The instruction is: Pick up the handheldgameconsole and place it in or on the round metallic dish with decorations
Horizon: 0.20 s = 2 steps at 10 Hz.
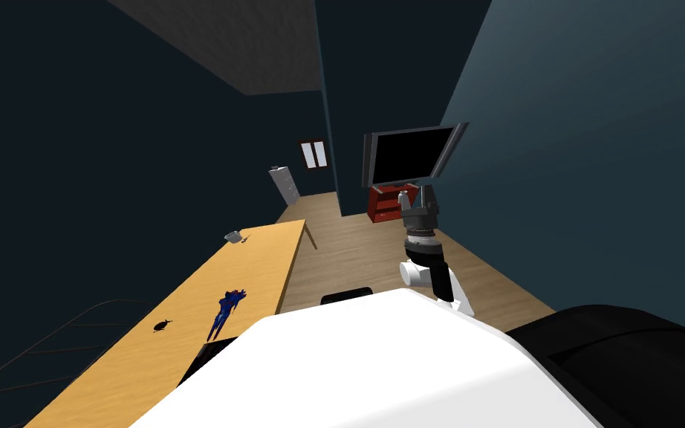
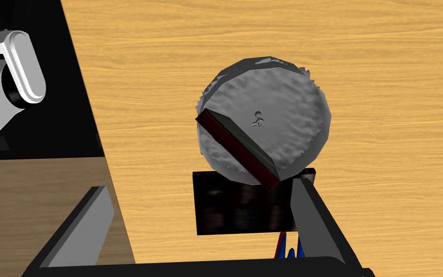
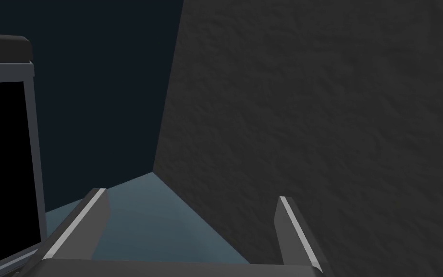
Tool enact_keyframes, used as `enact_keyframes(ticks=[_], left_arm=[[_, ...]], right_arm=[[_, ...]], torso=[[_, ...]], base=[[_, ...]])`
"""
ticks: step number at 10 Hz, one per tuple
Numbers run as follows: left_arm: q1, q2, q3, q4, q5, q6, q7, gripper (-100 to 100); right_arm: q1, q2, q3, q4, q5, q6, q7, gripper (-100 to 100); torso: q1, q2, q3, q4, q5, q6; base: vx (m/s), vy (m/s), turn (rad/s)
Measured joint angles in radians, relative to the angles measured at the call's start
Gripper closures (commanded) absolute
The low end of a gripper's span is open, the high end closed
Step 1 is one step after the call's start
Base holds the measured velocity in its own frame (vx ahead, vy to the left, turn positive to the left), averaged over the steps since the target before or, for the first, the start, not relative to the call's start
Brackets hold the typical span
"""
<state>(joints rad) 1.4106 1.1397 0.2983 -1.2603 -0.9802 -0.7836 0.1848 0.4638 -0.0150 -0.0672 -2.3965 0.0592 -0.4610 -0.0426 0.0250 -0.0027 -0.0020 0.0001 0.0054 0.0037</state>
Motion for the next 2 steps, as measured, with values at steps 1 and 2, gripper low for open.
enact_keyframes(ticks=[1,2], left_arm=[[0.000,0.000,0.000,0.000,0.000,0.000,0.000,0],[0.000,0.000,0.000,0.000,0.000,0.000,0.000,0]], right_arm=[[0.000,0.000,0.000,0.000,0.000,0.000,0.000,0],[0.000,0.000,0.000,0.000,0.000,0.000,0.000,0]], torso=[[0.000,0.000,0.000,0.000,0.000,0.000],[0.000,0.000,0.000,0.000,0.000,0.000]], base=[[0.000,0.000,0.000],[0.000,0.000,0.000]])
